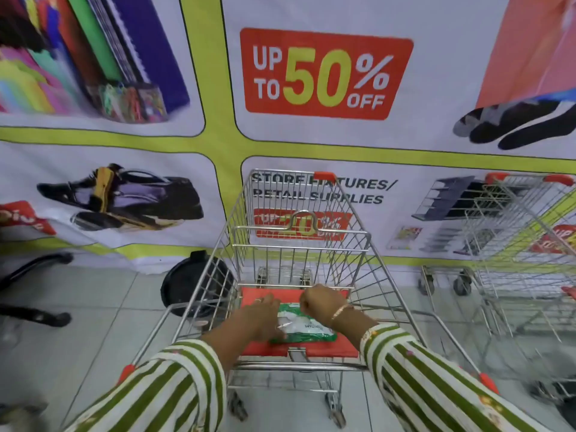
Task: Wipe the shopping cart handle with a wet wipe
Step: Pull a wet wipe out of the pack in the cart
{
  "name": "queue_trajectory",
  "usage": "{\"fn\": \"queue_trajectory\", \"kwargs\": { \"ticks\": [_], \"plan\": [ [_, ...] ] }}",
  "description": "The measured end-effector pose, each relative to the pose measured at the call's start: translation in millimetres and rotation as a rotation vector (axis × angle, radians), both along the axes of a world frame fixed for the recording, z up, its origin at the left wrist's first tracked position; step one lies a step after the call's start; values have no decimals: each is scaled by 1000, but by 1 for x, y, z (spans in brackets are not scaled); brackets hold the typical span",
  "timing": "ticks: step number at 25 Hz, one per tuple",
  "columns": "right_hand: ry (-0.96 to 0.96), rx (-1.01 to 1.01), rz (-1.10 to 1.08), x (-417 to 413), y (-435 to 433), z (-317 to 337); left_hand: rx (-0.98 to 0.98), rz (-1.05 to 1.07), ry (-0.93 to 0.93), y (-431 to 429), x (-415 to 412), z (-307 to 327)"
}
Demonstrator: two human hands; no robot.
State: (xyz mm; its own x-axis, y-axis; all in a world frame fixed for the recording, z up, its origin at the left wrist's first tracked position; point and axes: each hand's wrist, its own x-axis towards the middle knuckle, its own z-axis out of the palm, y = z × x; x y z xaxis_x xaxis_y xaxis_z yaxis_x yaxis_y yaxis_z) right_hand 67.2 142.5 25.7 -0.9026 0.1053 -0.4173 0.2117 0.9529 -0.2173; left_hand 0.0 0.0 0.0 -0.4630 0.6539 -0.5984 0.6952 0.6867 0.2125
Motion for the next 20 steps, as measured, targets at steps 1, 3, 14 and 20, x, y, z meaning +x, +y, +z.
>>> {"fn": "queue_trajectory", "kwargs": {
  "ticks": [1,3,14,20],
  "plan": [
    [-65,19,23,-6,-4,-9,-1,16,-17,4,0,-6],
    [-104,66,48,-14,-11,-23,21,45,-30,7,-2,-16],
    [-70,252,349,-21,-18,-46,-6,55,-22,13,-12,-36],
    [-48,215,370,-21,-16,-44,0,31,-25,11,-11,-32]
  ]
}}
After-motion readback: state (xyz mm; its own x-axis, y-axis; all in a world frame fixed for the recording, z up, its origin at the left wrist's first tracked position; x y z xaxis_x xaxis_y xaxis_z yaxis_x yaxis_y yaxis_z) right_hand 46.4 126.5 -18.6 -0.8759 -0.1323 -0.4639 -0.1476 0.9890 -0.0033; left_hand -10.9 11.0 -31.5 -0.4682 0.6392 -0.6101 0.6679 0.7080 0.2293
